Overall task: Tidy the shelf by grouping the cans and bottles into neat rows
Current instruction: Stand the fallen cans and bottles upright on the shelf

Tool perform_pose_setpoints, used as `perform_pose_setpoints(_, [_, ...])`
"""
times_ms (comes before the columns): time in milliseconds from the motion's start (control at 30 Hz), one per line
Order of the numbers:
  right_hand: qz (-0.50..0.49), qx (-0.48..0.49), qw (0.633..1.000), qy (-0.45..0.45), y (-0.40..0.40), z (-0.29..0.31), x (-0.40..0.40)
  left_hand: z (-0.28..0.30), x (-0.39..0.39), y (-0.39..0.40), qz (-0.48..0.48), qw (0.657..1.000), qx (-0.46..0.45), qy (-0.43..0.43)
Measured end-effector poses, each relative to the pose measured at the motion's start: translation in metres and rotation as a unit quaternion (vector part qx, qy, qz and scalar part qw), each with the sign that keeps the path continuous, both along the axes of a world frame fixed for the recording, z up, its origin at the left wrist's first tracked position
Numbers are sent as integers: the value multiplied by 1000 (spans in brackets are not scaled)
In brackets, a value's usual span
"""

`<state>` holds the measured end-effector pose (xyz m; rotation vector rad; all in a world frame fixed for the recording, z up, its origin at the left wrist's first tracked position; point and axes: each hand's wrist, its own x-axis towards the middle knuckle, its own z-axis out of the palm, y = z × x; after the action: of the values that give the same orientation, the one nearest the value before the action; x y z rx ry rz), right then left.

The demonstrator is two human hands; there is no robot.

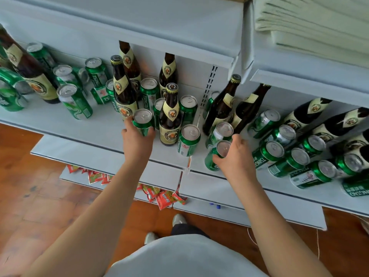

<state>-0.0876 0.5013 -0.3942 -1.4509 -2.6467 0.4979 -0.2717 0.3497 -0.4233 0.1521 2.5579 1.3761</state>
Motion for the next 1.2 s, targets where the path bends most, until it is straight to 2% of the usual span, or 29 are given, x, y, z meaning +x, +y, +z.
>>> perform_pose_setpoints(167, [-43, 17, 999, -20, 20, 4, 14, 0, -1, 10, -23, 1000, -10, 5])
perform_pose_setpoints(333, [-26, 68, 995, -68, 32, 18, 13, 3, -10, 9, -43, 999, -30, -8])
perform_pose_setpoints(400, [-24, 128, 991, 30, 24, 31, 3, 3, -15, 0, -63, 997, -40, -6])
perform_pose_setpoints(500, [8, 223, 939, 262, -9, 57, -27, 1, -18, -18, -42, 998, -49, 20])
perform_pose_setpoints(567, [68, 220, 900, 371, -40, 73, -50, -2, -19, -31, -37, 997, -33, 54])
perform_pose_setpoints(633, [140, 191, 879, 414, -71, 80, -78, -5, -24, -47, -36, 996, -24, 74])
perform_pose_setpoints(733, [227, 148, 876, 399, -116, 78, -124, -7, -45, -79, -19, 997, -15, 74])
perform_pose_setpoints(800, [246, 127, 874, 398, -147, 76, -154, -5, -66, -102, -20, 997, -9, 80])
perform_pose_setpoints(1033, [190, 93, 921, 326, -233, 37, -274, -2, -167, -195, -54, 991, -18, 122])
perform_pose_setpoints(1200, [254, 144, 941, 174, -215, 10, -330, -3, -205, -200, -88, 988, -32, 119])
